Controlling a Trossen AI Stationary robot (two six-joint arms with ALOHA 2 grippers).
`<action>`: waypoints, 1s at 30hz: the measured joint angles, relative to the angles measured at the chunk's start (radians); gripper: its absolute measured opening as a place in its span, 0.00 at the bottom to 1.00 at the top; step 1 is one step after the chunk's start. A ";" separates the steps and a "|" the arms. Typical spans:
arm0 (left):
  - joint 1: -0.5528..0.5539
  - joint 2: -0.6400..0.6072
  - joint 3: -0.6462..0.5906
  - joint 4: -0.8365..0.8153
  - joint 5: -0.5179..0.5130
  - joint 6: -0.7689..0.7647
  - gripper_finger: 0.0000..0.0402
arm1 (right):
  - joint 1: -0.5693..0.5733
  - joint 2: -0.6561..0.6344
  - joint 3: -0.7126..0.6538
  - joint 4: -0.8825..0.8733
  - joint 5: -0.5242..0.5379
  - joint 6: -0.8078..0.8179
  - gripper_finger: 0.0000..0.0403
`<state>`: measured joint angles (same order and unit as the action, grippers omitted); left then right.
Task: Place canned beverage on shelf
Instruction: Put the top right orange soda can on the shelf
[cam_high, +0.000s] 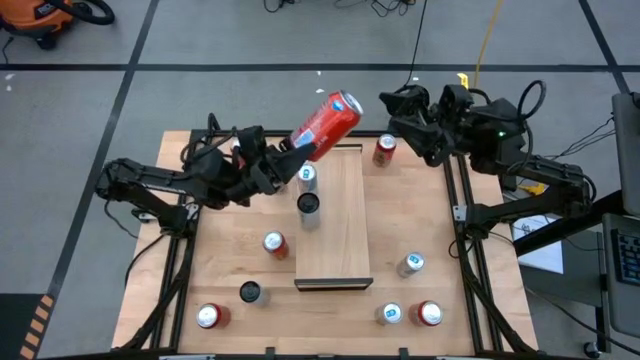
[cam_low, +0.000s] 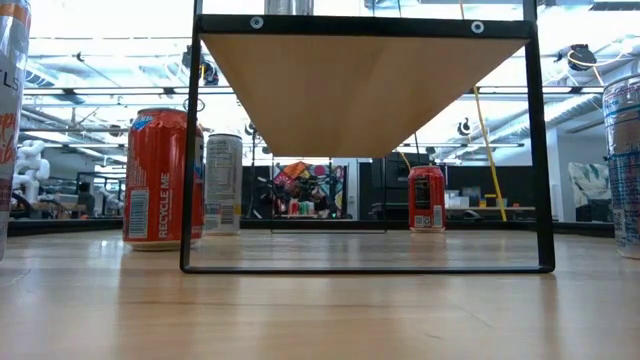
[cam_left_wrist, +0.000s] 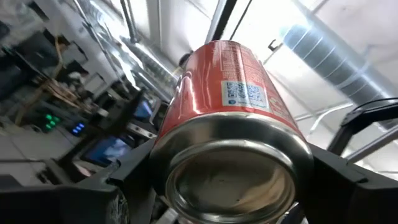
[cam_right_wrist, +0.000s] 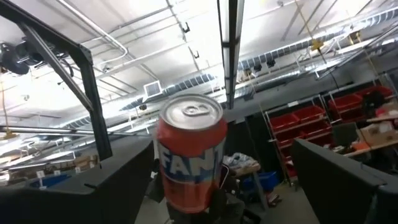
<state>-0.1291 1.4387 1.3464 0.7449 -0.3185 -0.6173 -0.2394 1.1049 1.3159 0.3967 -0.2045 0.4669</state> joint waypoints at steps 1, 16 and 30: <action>0.000 0.010 0.000 0.019 0.004 -0.005 0.72 | 0.005 0.006 0.000 0.005 0.000 0.000 0.88; 0.053 0.187 0.000 0.294 0.141 -0.172 0.72 | 0.025 0.023 0.000 0.018 -0.088 0.043 0.89; 0.057 0.212 0.000 0.295 0.186 -0.187 0.72 | 0.024 0.076 0.000 0.084 -0.168 0.042 0.89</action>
<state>-0.0719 1.6505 1.3464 1.0403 -0.1322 -0.8045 -0.2150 1.1810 1.3155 0.4807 -0.3726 0.5094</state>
